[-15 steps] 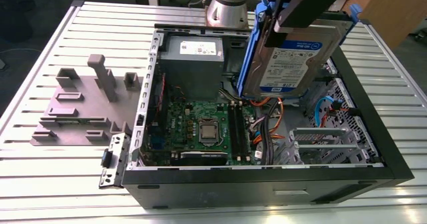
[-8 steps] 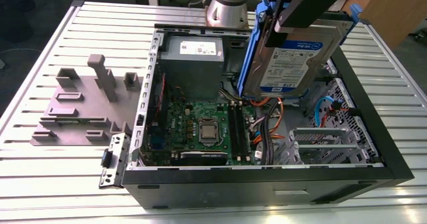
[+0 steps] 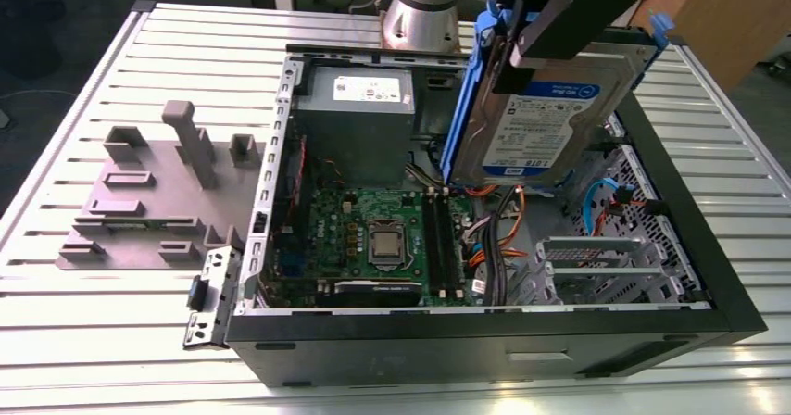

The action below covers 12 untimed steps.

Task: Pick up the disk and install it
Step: 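Insert the disk into the insertion slot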

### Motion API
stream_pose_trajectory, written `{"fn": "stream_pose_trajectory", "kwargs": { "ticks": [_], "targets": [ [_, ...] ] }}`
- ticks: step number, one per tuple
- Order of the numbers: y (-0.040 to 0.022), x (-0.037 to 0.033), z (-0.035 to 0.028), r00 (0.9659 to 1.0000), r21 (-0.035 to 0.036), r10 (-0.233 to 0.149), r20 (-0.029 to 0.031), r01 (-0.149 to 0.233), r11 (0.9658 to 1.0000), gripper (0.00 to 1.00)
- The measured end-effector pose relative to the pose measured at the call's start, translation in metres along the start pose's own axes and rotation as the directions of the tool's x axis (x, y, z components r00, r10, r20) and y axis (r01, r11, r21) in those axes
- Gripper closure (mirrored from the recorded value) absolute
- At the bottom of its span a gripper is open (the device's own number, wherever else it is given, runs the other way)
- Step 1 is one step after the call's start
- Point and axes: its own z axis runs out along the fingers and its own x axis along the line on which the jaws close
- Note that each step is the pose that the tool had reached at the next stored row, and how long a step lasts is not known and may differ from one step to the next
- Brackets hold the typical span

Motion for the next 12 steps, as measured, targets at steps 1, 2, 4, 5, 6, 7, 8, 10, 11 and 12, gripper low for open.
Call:
{"fn": "stream_pose_trajectory", "kwargs": {
  "ticks": [1,2,4,5,6,7,8,10,11,12],
  "targets": [
    [0.0000,0.0031,0.0007,1.0000,0.0000,0.000,0.0001,0.000,1.0000,0.64],
    [-0.0001,0.0059,0.0011,1.0000,0.0000,0.000,0.0000,0.000,1.0000,0.64],
    [-0.0004,0.0117,0.0022,1.0000,0.0000,0.000,0.0001,0.000,1.0000,0.64],
    [-0.0006,0.0147,0.0027,1.0000,0.0000,0.000,0.0001,0.000,1.0000,0.64],
    [-0.0009,0.0174,0.0033,1.0000,-0.0001,0.000,0.0000,0.000,1.0000,0.64],
    [-0.0013,0.0198,0.0038,1.0000,-0.0001,0.000,0.0000,0.000,1.0000,0.64],
    [-0.0021,0.0218,0.0045,1.0000,0.0000,0.000,0.0001,0.000,1.0000,0.64],
    [-0.0057,0.0238,0.0053,1.0000,0.0000,0.000,0.0002,0.000,1.0000,0.64],
    [-0.0086,0.0243,0.0055,1.0000,0.0000,0.000,0.0002,0.000,1.0000,0.64],
    [-0.0115,0.0247,0.0057,1.0000,0.0000,0.000,0.0002,0.000,1.0000,0.64]
  ]
}}
